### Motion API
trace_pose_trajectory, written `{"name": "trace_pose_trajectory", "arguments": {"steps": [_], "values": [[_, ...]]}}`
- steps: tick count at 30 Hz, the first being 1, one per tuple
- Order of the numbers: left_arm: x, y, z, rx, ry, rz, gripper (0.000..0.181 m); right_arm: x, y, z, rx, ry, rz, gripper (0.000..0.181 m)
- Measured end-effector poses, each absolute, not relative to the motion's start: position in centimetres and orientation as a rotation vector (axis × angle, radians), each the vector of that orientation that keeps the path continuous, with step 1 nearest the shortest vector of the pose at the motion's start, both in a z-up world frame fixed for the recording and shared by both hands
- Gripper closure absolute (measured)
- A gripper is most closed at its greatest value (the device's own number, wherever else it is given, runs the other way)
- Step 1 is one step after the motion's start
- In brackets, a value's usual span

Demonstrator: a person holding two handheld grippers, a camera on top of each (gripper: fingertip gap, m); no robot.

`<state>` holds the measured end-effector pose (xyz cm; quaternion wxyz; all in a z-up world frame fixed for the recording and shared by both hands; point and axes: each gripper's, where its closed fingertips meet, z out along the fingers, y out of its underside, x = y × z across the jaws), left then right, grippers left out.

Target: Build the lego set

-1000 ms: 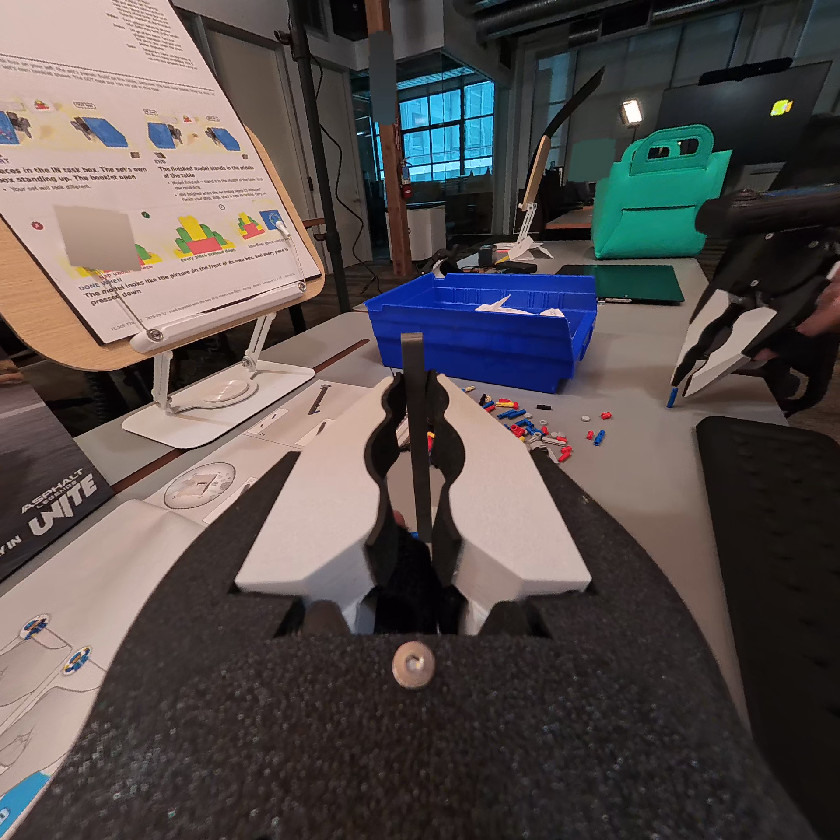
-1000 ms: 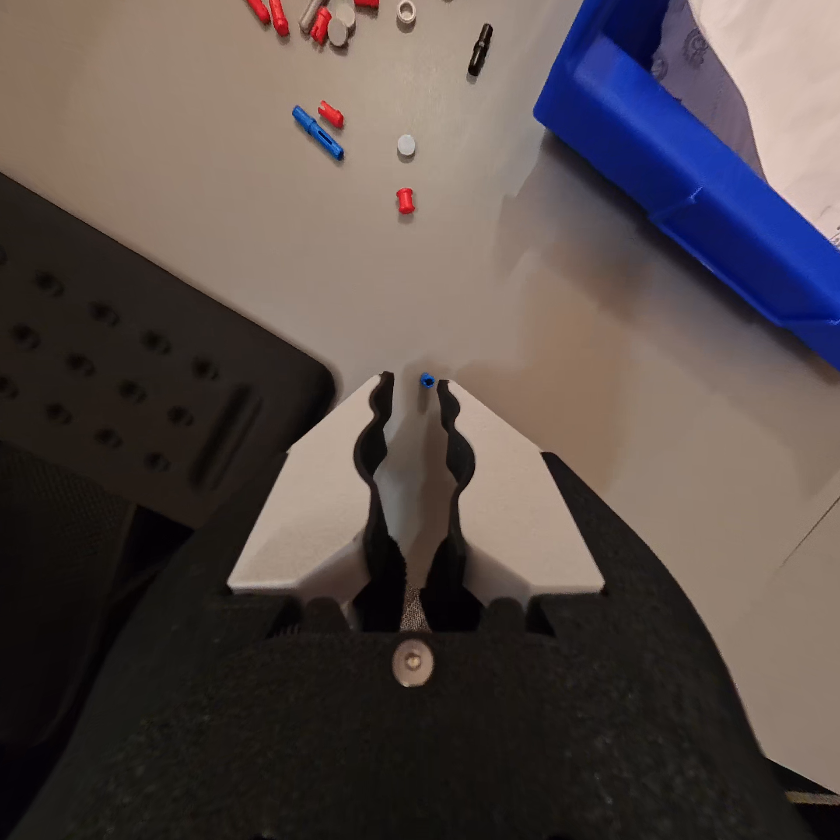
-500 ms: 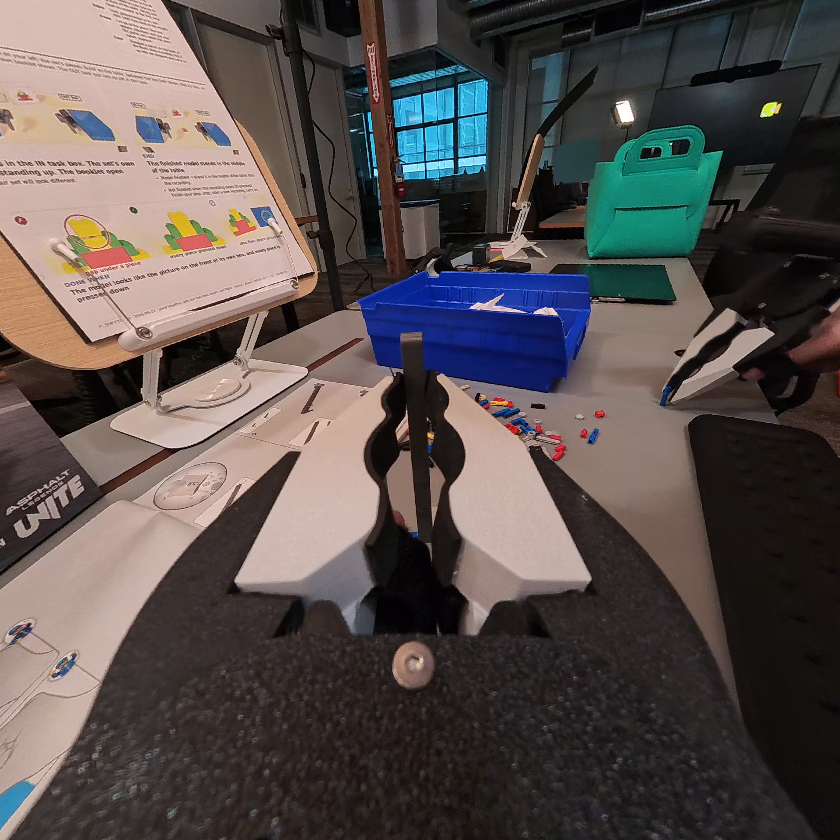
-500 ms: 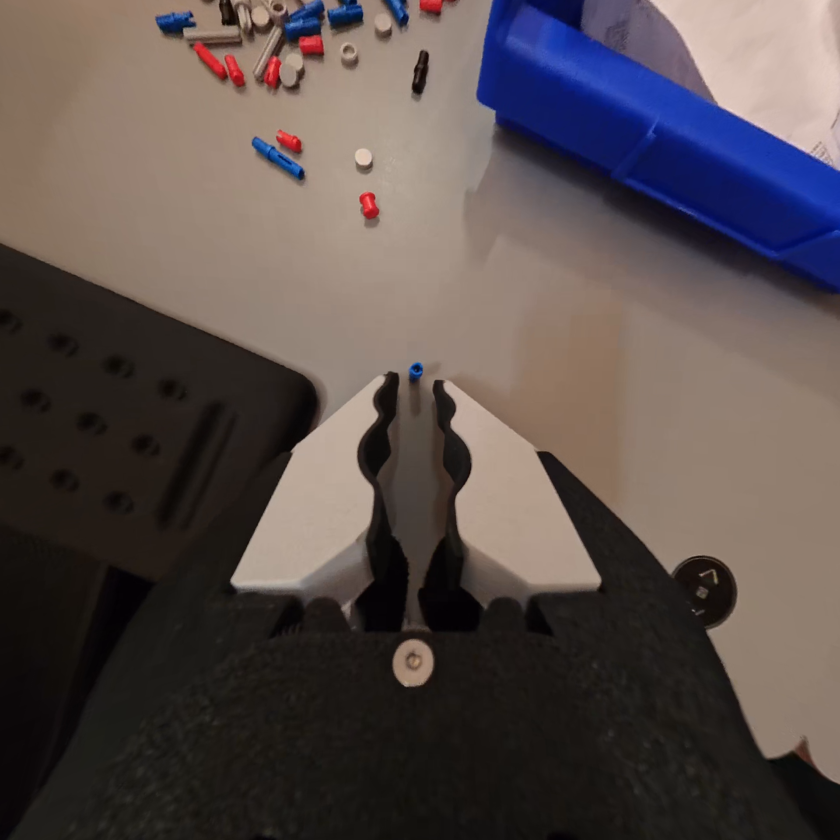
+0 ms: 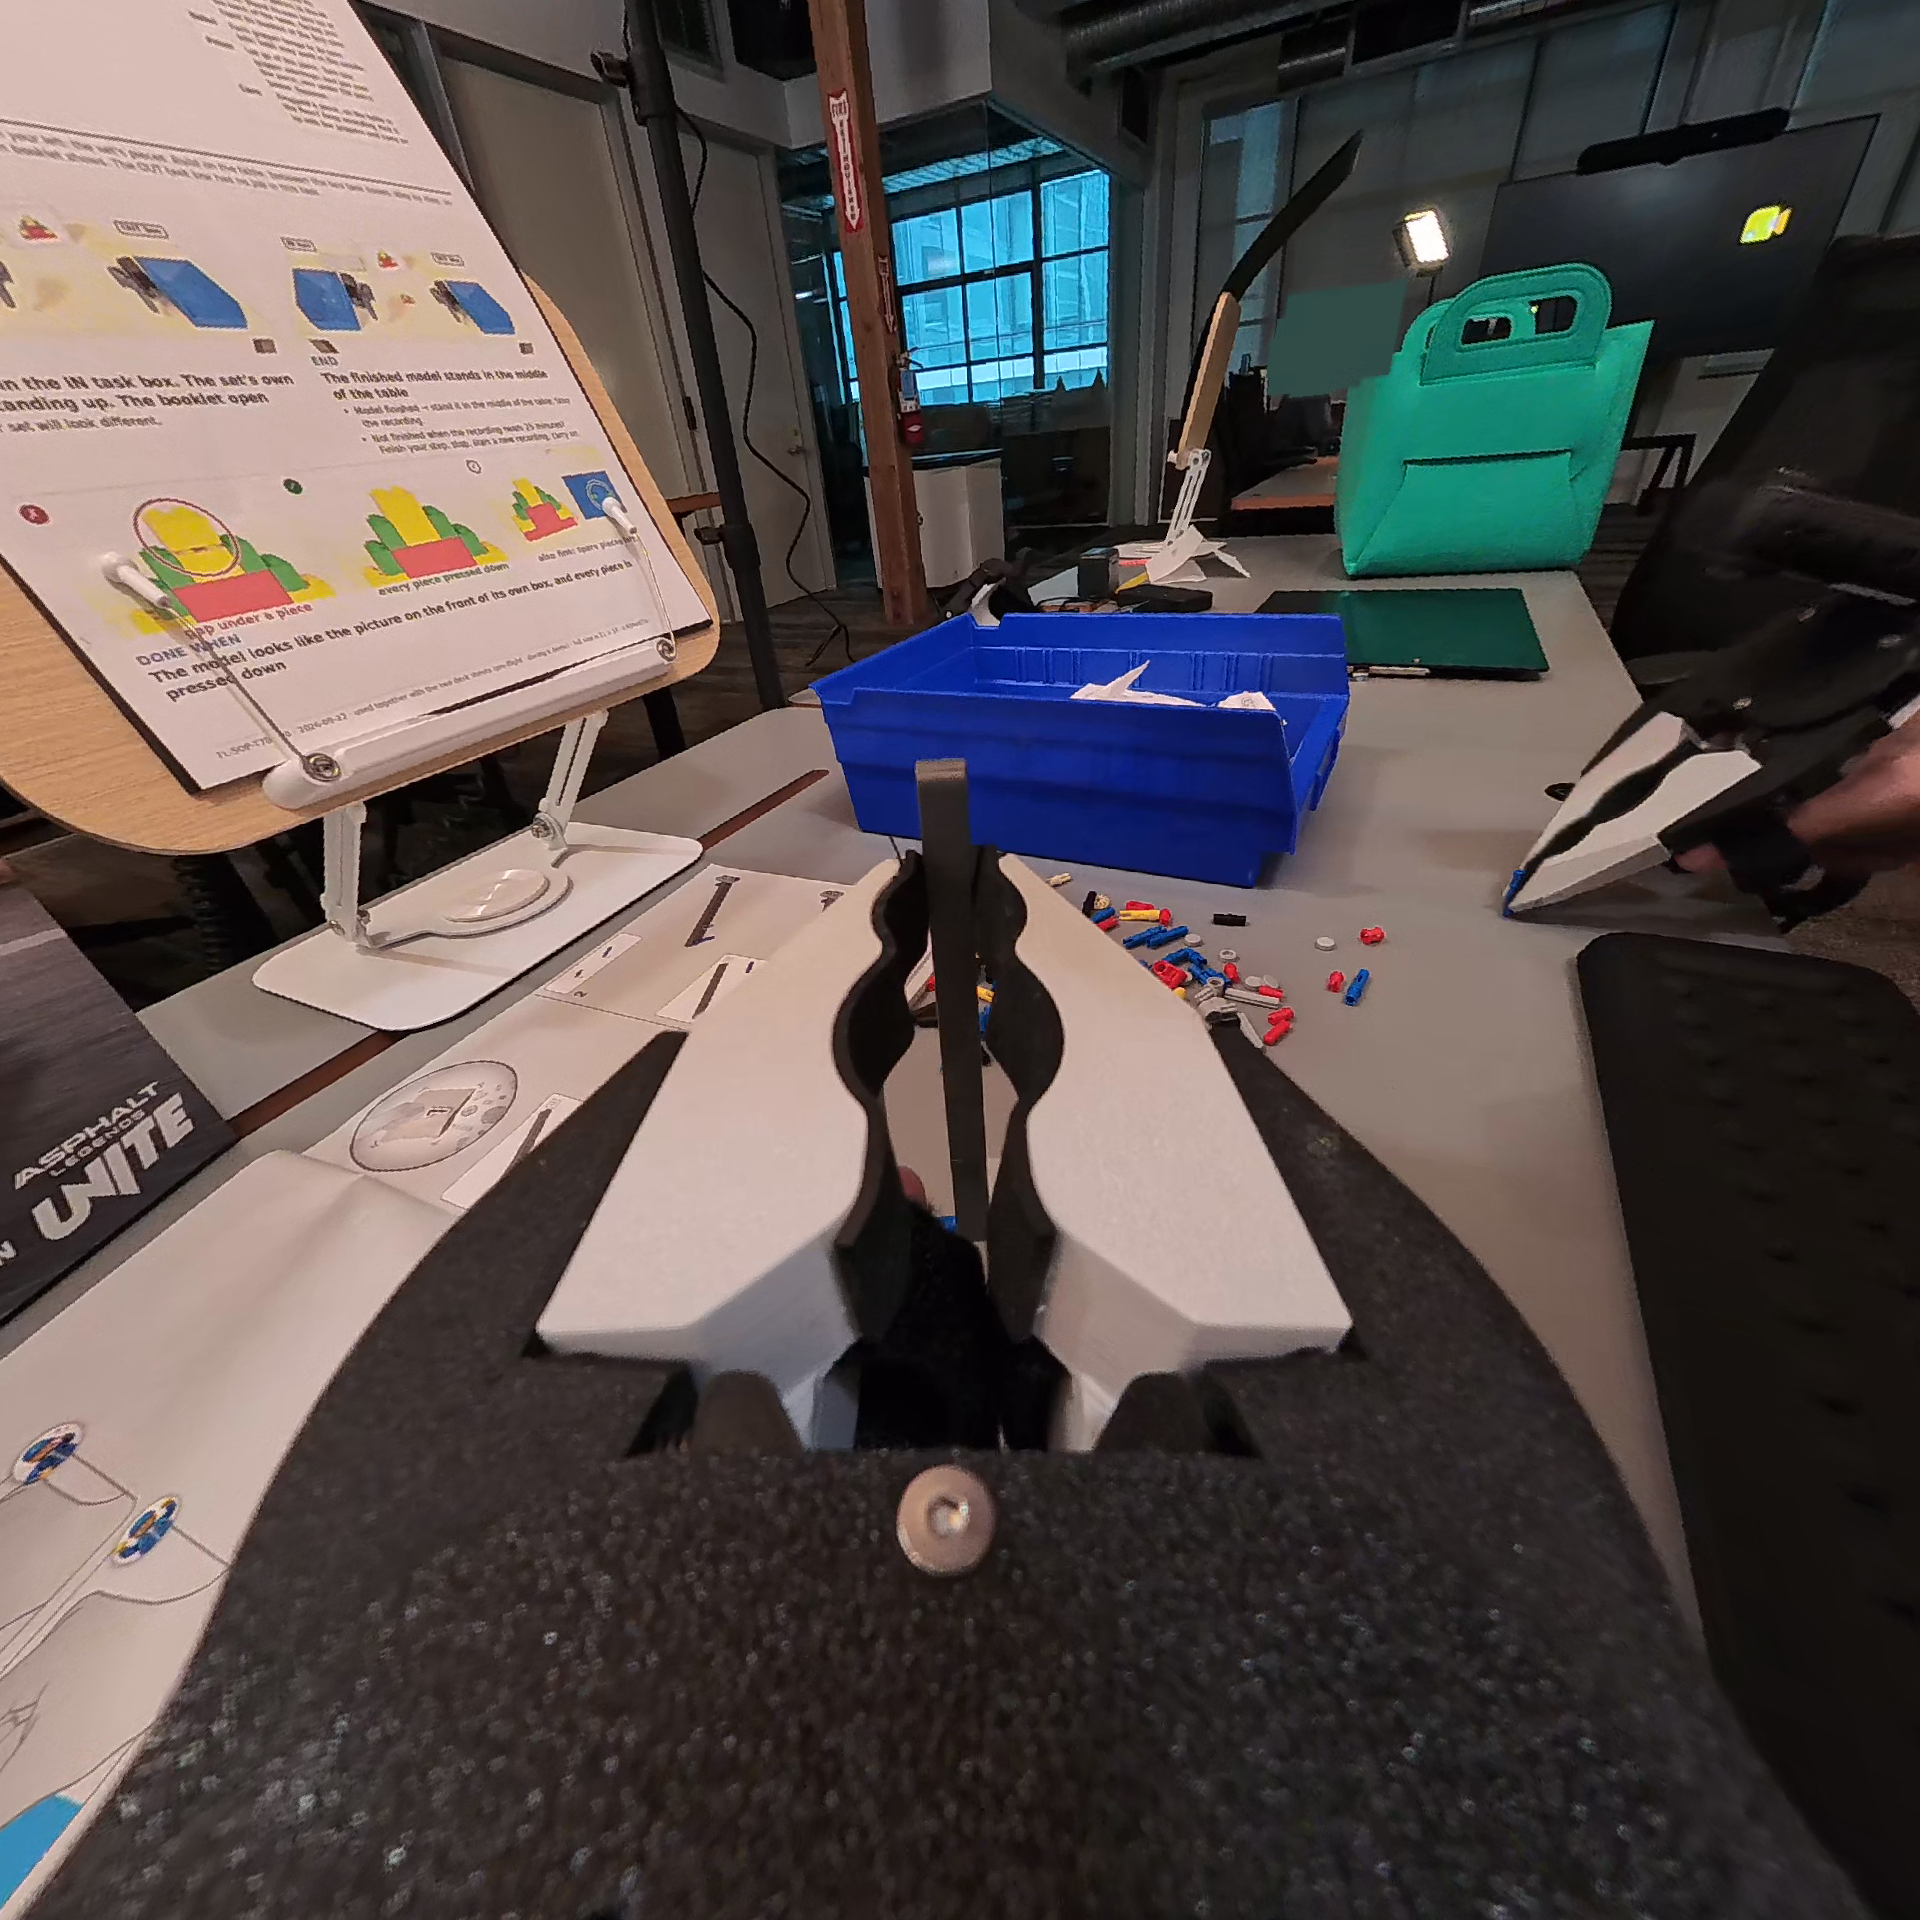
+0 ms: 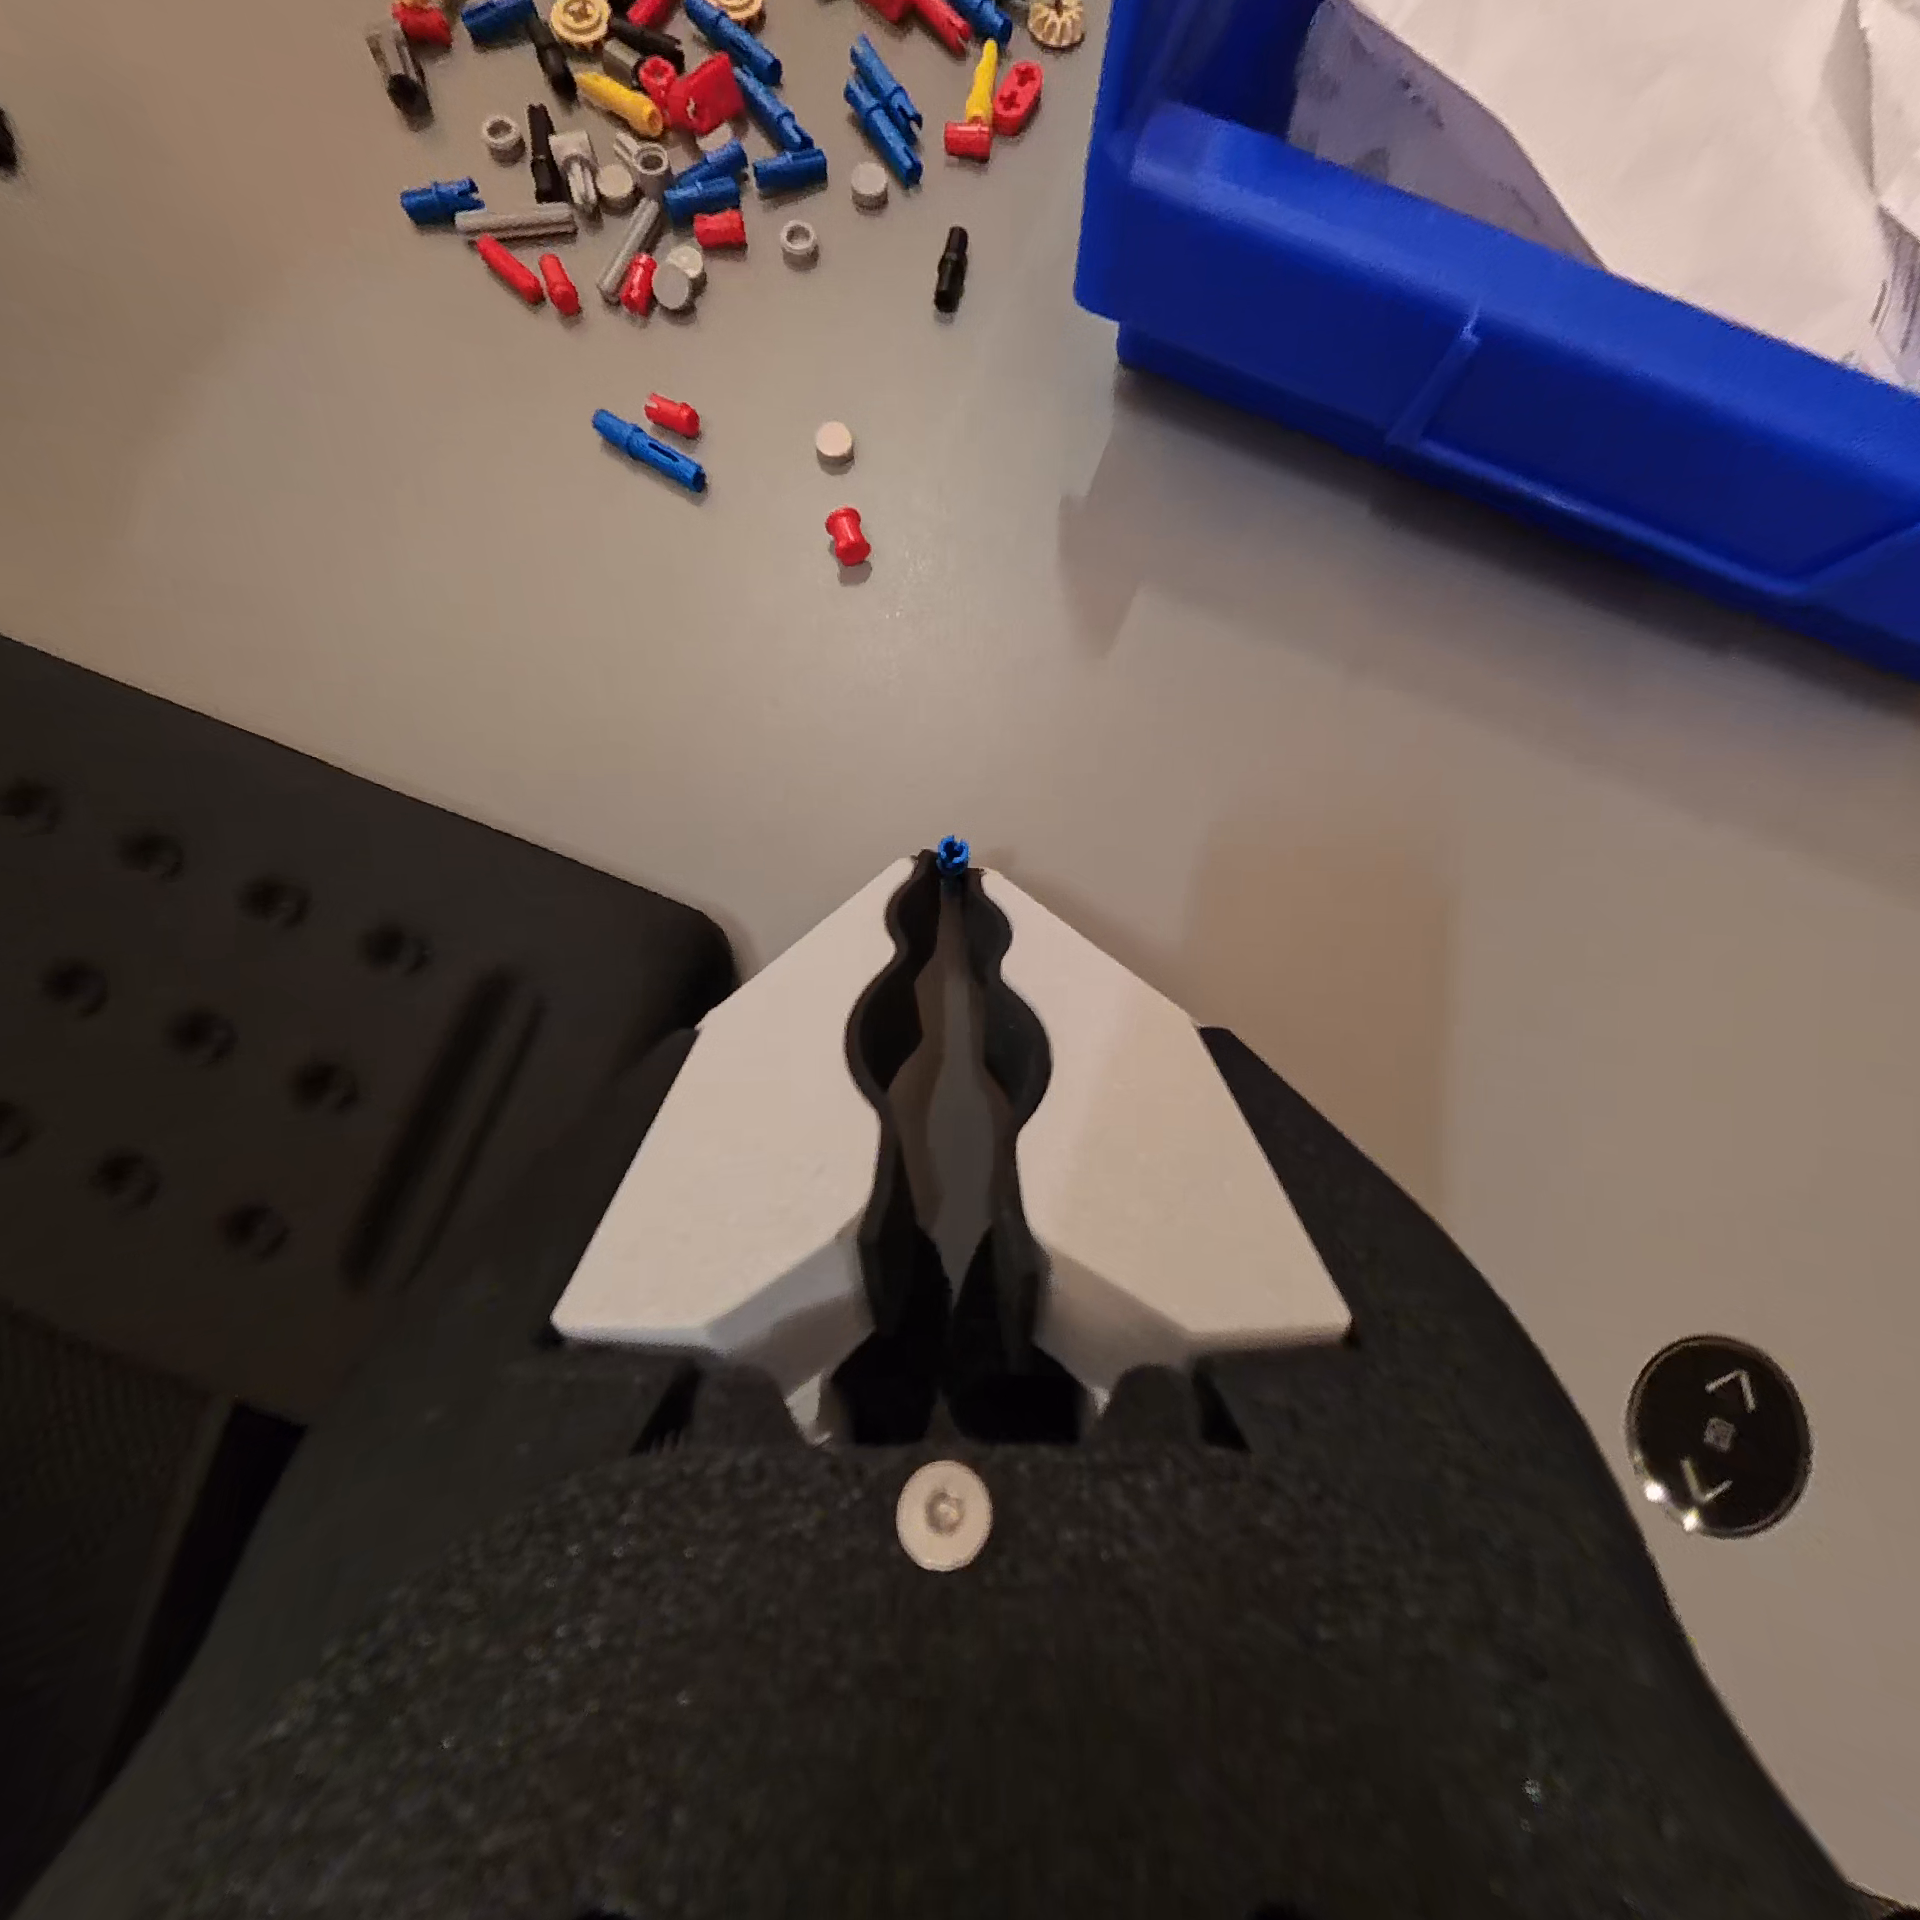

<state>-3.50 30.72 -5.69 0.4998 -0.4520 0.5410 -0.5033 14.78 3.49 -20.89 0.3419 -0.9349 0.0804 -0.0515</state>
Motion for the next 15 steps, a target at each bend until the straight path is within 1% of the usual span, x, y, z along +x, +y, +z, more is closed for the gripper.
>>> {"name": "trace_pose_trajectory", "arguments": {"steps": [5, 7, 10, 13, 15], "values": [[-3.4, 30.7, -5.8, -1.102, 1.310, -1.228, 0.175, 13.6, 5.0, -19.8, -2.589, -0.044, -0.042, 0.177], [-3.3, 30.4, -5.8, -1.103, 1.310, -1.243, 0.175, 11.8, 7.4, -18.2, -2.590, -0.210, 0.069, 0.177], [-3.2, 29.8, -5.7, -1.116, 1.302, -1.310, 0.175, 6.6, 13.9, -13.5, -2.362, -0.369, 0.304, 0.177], [-3.3, 29.2, -5.1, -1.162, 1.248, -1.472, 0.175, 0.8, 19.8, -8.6, -2.081, -0.366, 0.555, 0.178], [-3.4, 29.1, -4.7, -1.193, 1.213, -1.575, 0.175, -1.7, 22.8, -6.3, -1.949, -0.352, 0.626, 0.178]]}}
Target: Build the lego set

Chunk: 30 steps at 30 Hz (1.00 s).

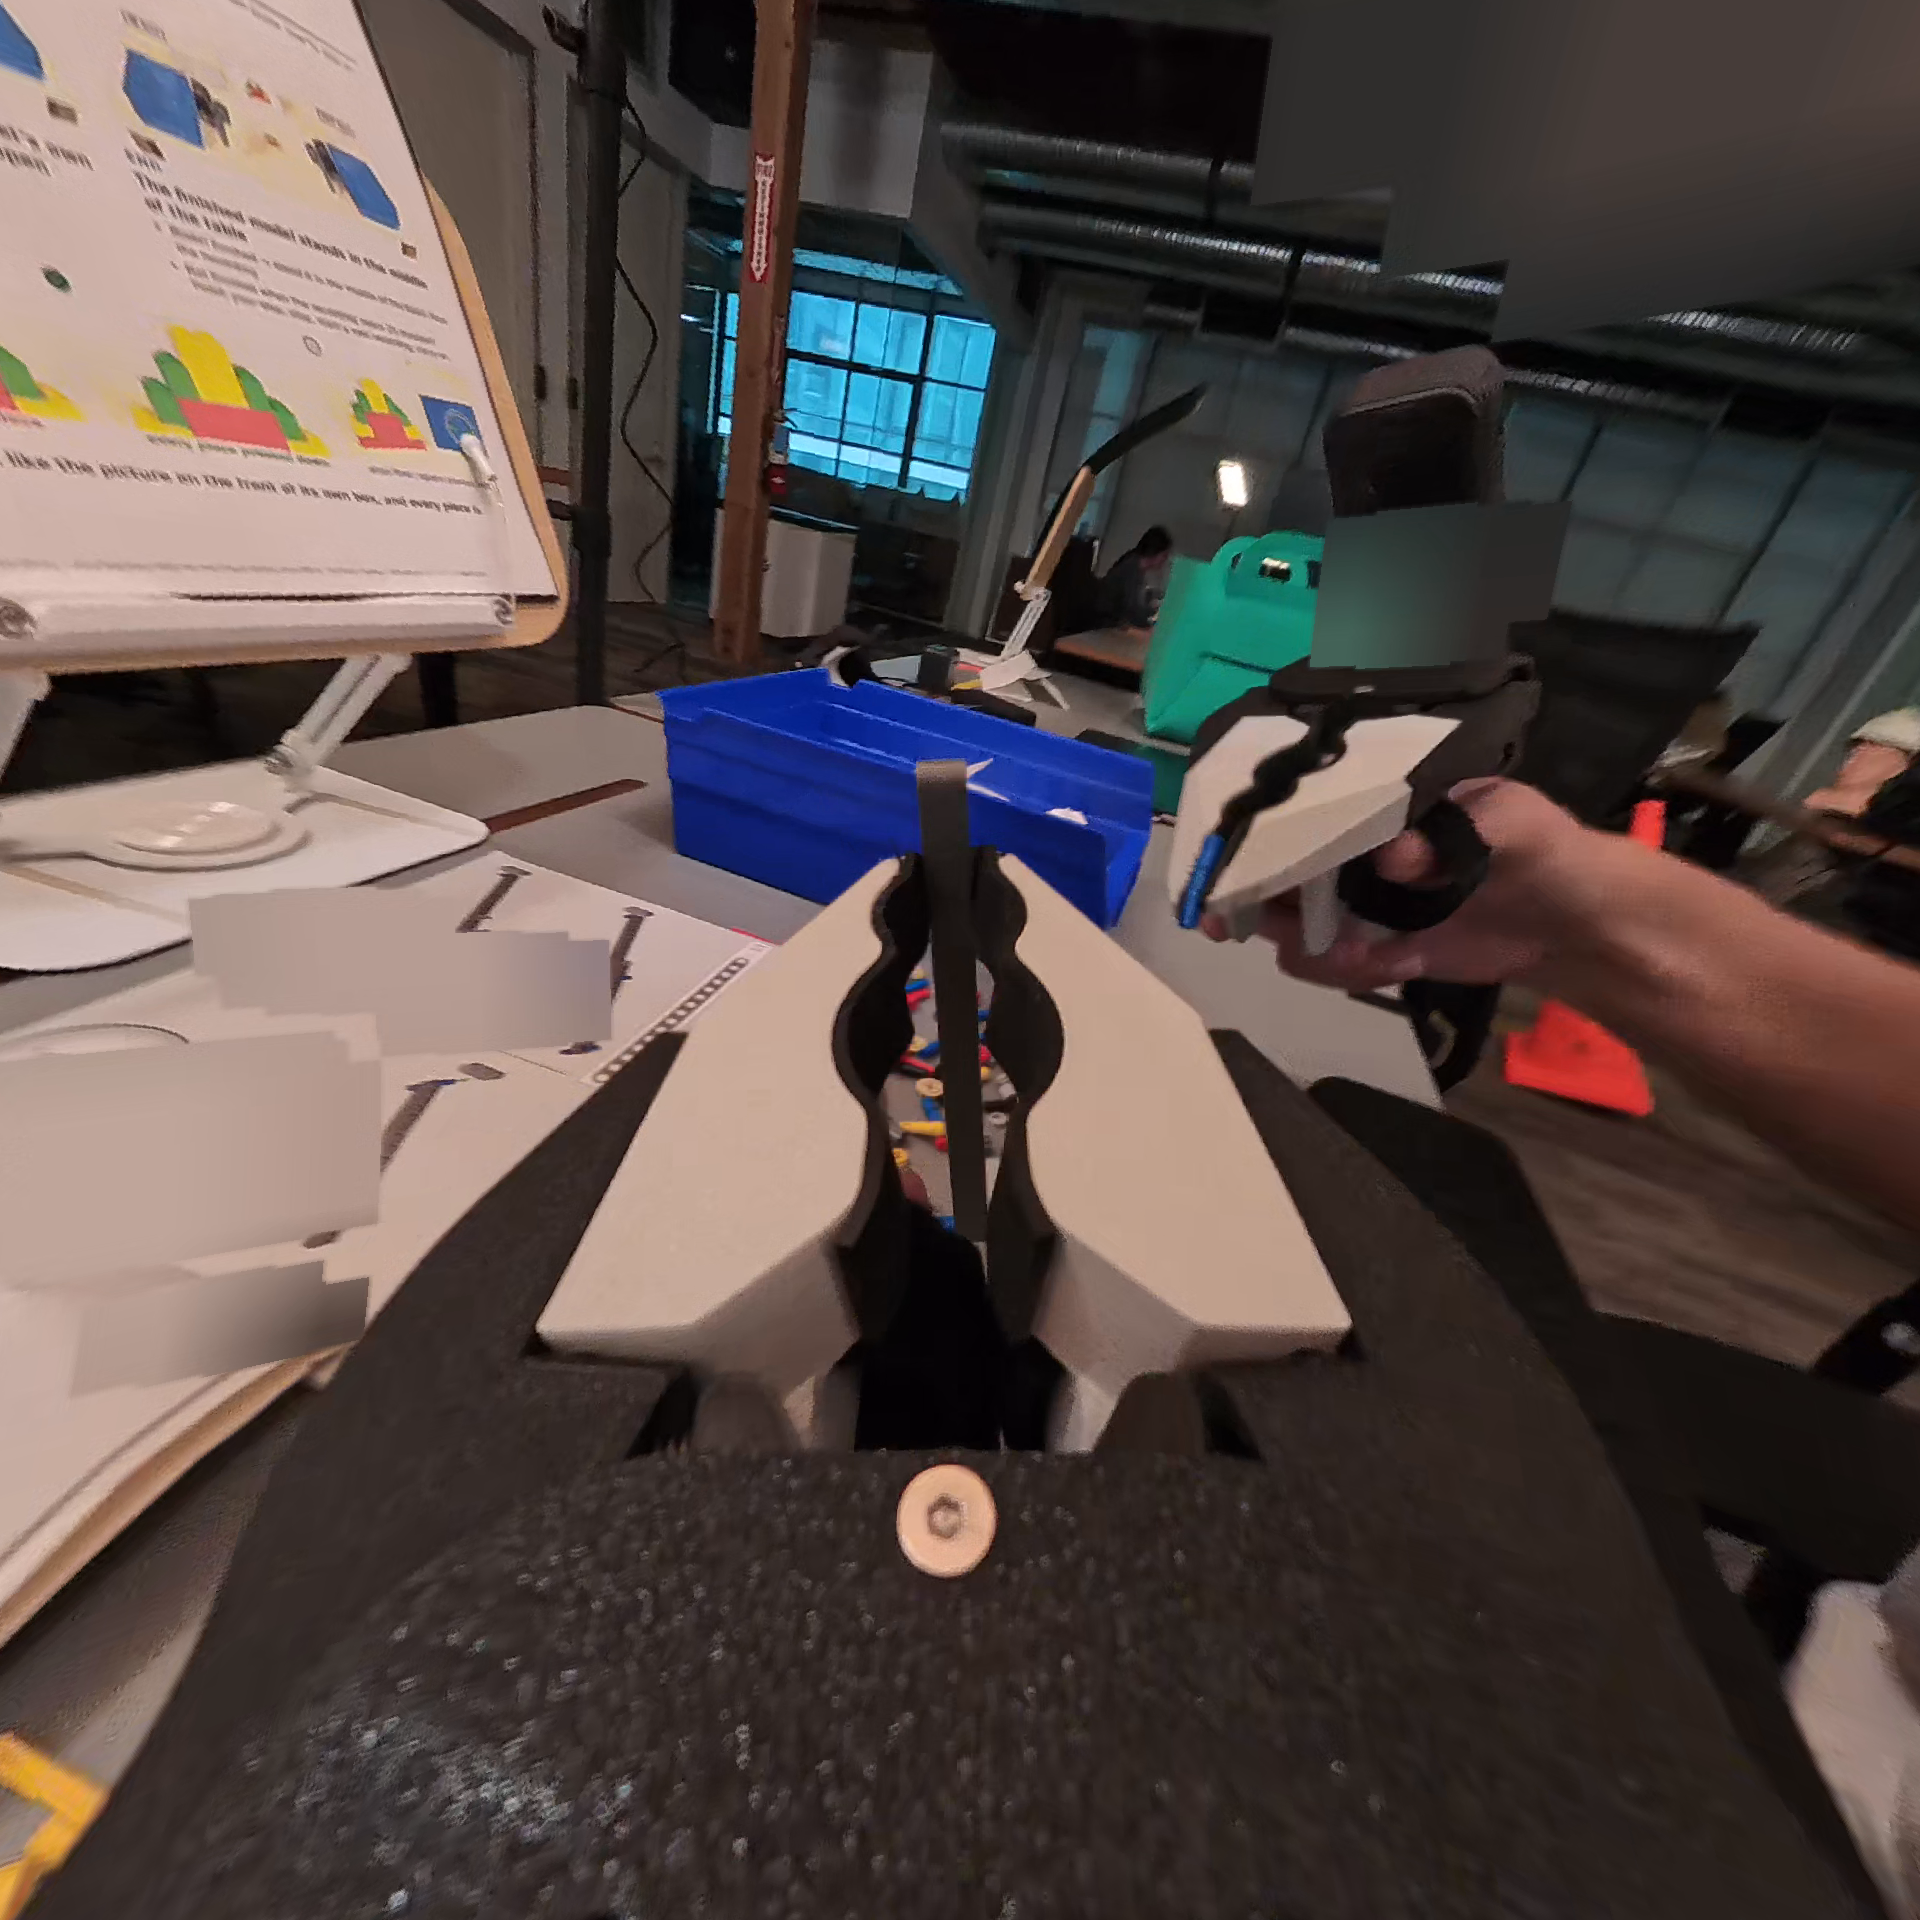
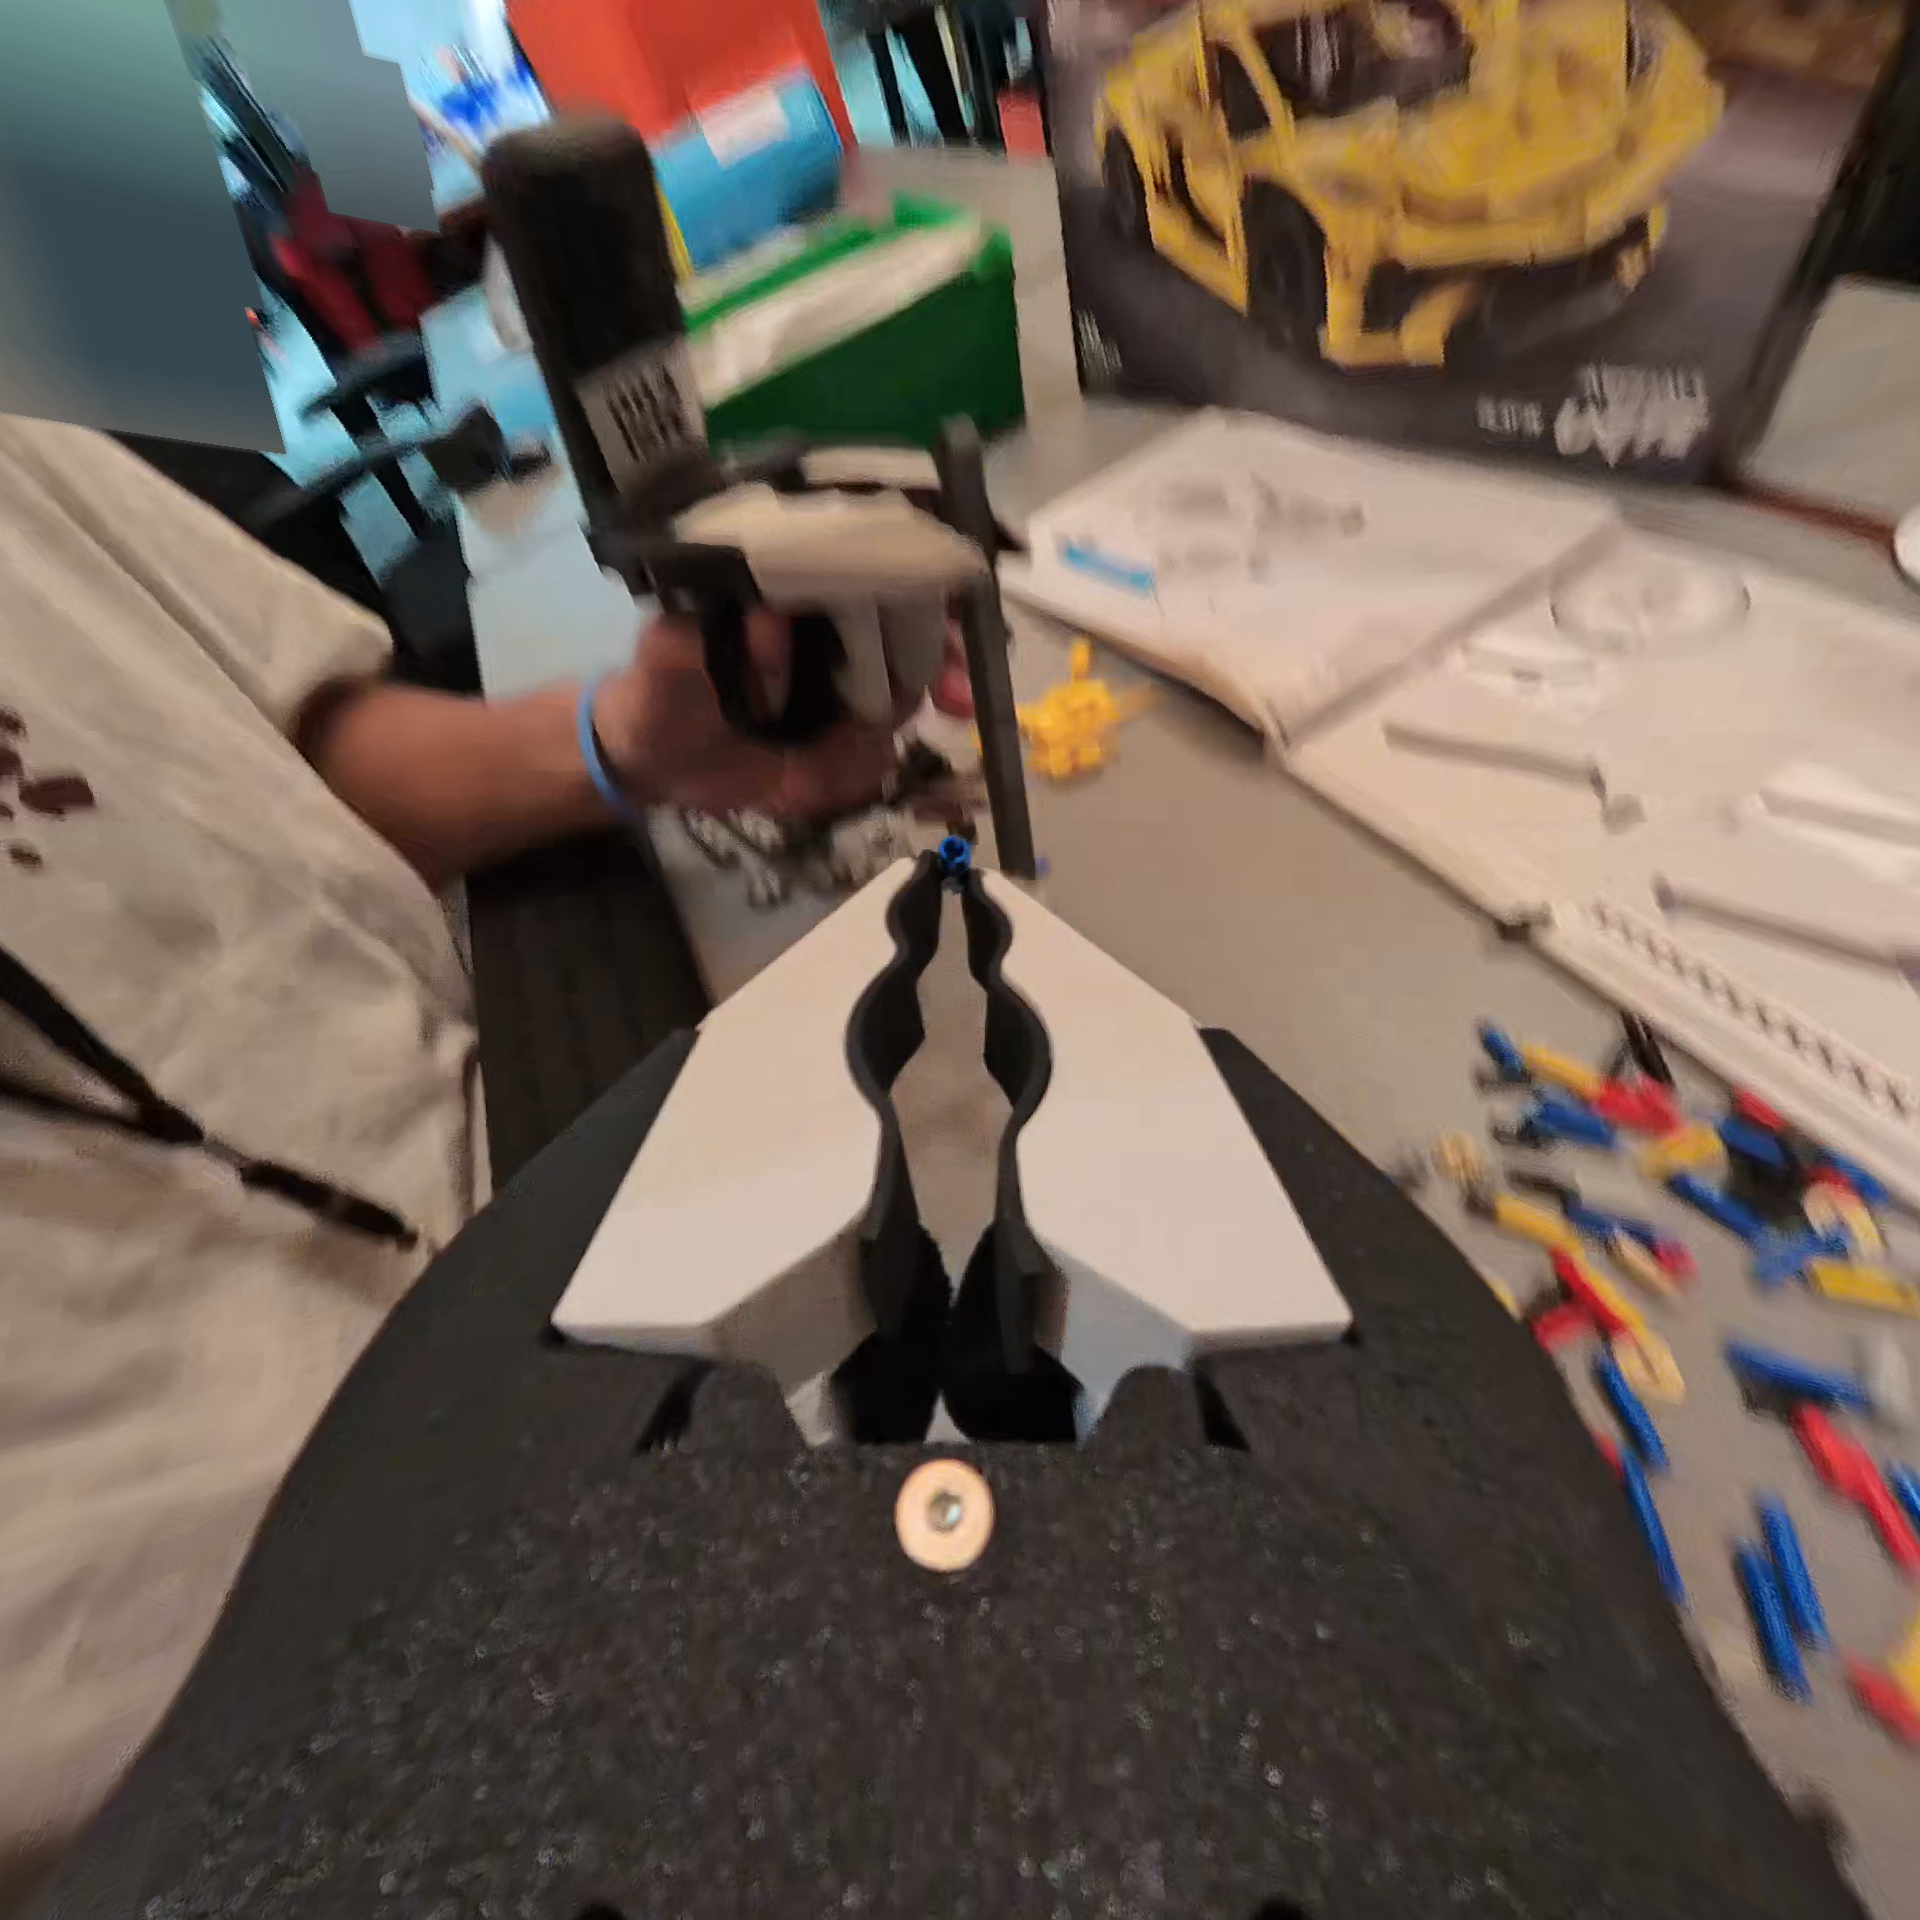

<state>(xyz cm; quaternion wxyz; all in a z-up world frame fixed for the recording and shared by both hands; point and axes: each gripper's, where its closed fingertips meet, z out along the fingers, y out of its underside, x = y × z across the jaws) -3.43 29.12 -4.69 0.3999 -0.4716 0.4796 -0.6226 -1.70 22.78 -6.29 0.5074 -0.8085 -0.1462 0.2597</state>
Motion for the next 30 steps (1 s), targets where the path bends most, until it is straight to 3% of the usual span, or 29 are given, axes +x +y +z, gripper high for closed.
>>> {"name": "trace_pose_trajectory", "arguments": {"steps": [9, 18, 30], "values": [[-3.8, 29.4, -4.0, -1.213, 1.184, -1.639, 0.175, -5.3, 29.3, -3.2, -1.801, -0.235, 0.495, 0.178], [-3.8, 29.7, -4.1, -1.147, 1.233, -1.414, 0.175, -3.9, 28.6, -3.3, -1.931, -0.256, 0.252, 0.178], [-3.8, 27.7, -3.8, -1.054, 1.263, -1.372, 0.175, -4.8, 28.2, -3.2, -1.941, -0.261, 0.335, 0.178]]}}
